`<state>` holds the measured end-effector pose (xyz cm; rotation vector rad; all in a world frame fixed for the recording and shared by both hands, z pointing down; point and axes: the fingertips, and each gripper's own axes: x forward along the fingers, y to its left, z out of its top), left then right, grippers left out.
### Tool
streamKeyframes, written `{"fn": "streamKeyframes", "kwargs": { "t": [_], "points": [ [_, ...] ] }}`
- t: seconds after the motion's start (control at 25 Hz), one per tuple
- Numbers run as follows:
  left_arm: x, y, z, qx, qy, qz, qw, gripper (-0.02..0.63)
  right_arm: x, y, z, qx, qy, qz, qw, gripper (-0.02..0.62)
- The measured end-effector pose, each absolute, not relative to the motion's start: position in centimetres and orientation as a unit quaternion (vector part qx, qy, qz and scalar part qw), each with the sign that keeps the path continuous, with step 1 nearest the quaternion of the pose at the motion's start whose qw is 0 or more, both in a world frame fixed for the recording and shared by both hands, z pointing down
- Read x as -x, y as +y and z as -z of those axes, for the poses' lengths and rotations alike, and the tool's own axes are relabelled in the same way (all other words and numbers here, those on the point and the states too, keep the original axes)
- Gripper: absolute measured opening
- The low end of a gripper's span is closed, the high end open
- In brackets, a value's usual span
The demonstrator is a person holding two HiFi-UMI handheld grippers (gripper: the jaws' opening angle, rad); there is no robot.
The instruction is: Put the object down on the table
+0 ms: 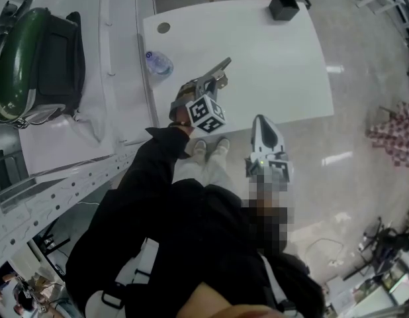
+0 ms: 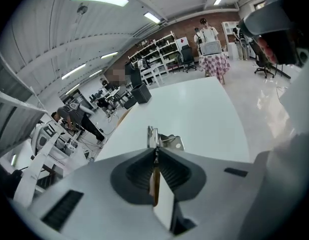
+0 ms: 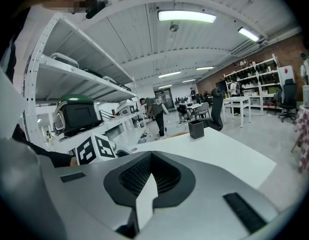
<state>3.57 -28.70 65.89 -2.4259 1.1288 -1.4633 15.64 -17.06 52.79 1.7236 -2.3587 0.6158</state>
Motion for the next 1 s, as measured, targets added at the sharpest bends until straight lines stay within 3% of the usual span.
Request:
{"fn": "streamKeyframes", "kwargs": {
  "t": [0.8,1.0],
  "points": [
    [-2.3,-26.2,-74.3,0.773,0.345,0.531,-0.022,0.028,-14.5,-16.3,-55.3,-0.552,-0.792,-0.239,0.101,-0.008],
    [-2.6,-25.9,-74.7,0.769,0.340,0.541,-0.010,0.028,-14.7,-16.0,-55.8,-0.550,-0.792,-0.244,0.106,-0.008]
  ]
}}
